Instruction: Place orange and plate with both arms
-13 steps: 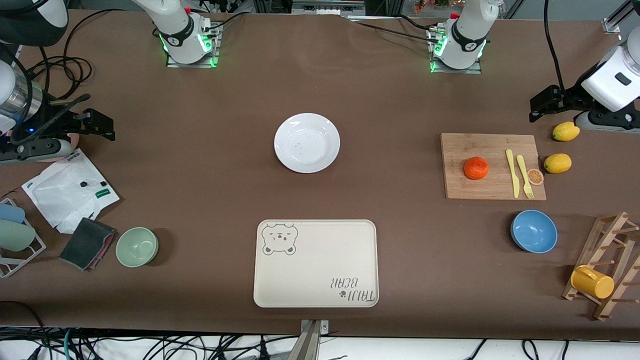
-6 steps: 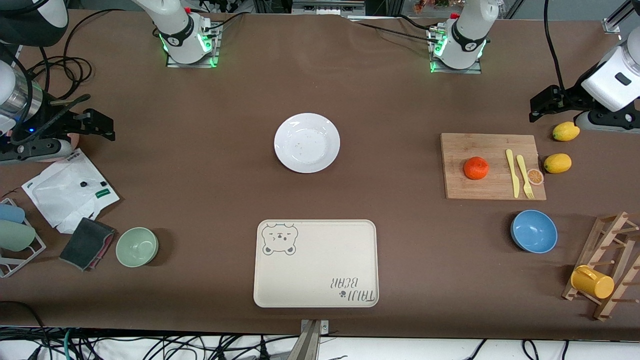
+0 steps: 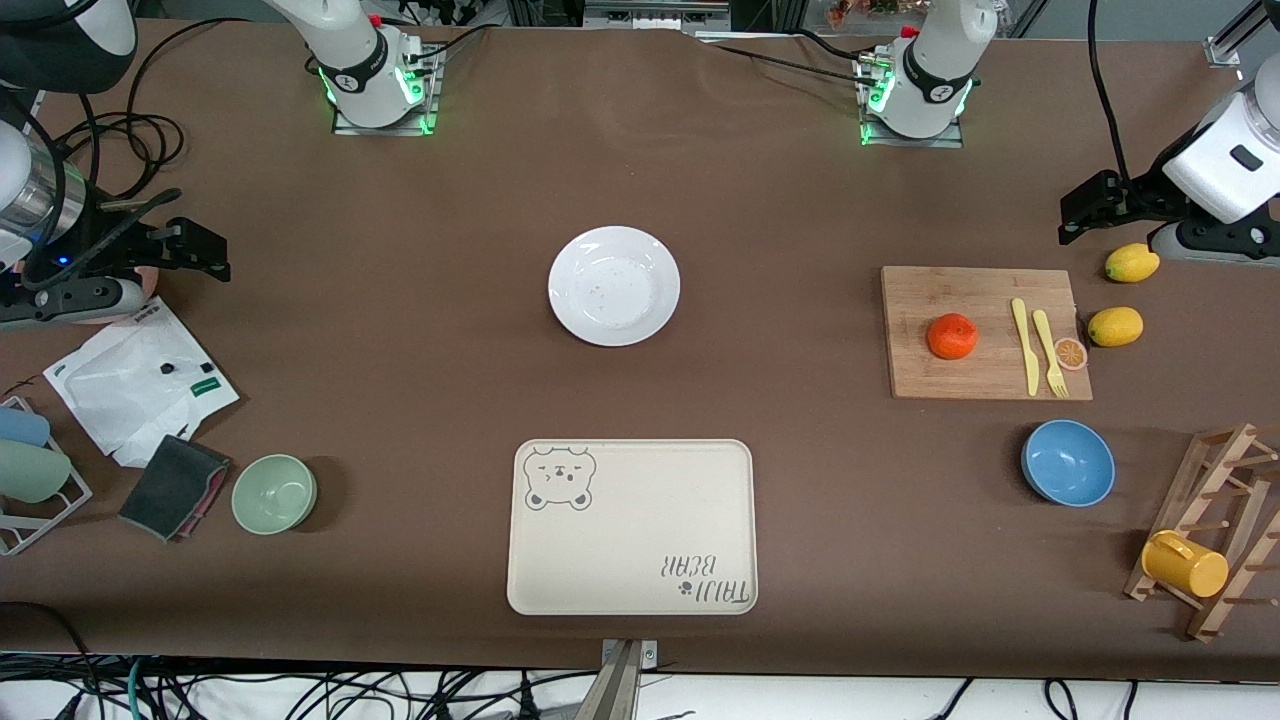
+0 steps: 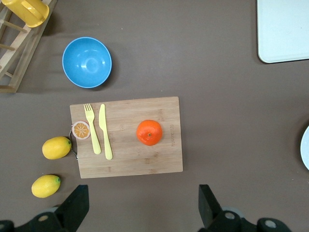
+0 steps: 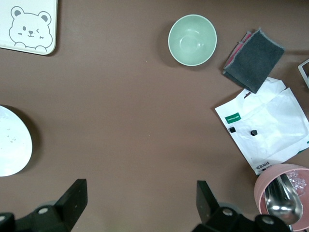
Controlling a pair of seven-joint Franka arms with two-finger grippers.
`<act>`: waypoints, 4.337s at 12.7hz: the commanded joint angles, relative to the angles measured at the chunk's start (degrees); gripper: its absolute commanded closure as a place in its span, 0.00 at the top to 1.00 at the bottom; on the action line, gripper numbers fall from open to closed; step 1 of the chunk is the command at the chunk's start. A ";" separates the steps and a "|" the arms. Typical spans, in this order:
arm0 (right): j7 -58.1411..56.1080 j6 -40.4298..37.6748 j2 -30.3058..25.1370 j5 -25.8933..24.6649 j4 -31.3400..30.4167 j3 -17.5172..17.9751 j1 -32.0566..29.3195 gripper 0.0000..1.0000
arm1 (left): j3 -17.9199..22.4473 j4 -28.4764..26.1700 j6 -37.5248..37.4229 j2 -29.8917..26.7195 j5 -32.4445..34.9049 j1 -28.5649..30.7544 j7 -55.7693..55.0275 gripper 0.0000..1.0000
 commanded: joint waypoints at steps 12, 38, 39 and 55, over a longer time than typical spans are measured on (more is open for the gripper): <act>0.74 -0.62 0.45 -0.07 1.24 0.30 -0.35 1.00 | -0.42 0.17 -1.40 -0.57 1.02 0.53 1.20 1.00; 0.74 -0.44 0.53 -0.16 1.24 0.21 -0.52 1.00 | -0.42 -25.75 30.94 14.54 1.99 0.71 0.41 1.00; 0.74 -0.53 0.53 -0.16 1.24 0.21 -0.52 1.00 | -0.42 -26.98 32.60 14.63 1.99 0.71 0.41 1.00; 0.74 -0.35 0.53 -0.07 1.24 0.21 -0.70 1.00 | -0.42 -30.59 43.87 22.89 5.67 0.89 1.20 1.00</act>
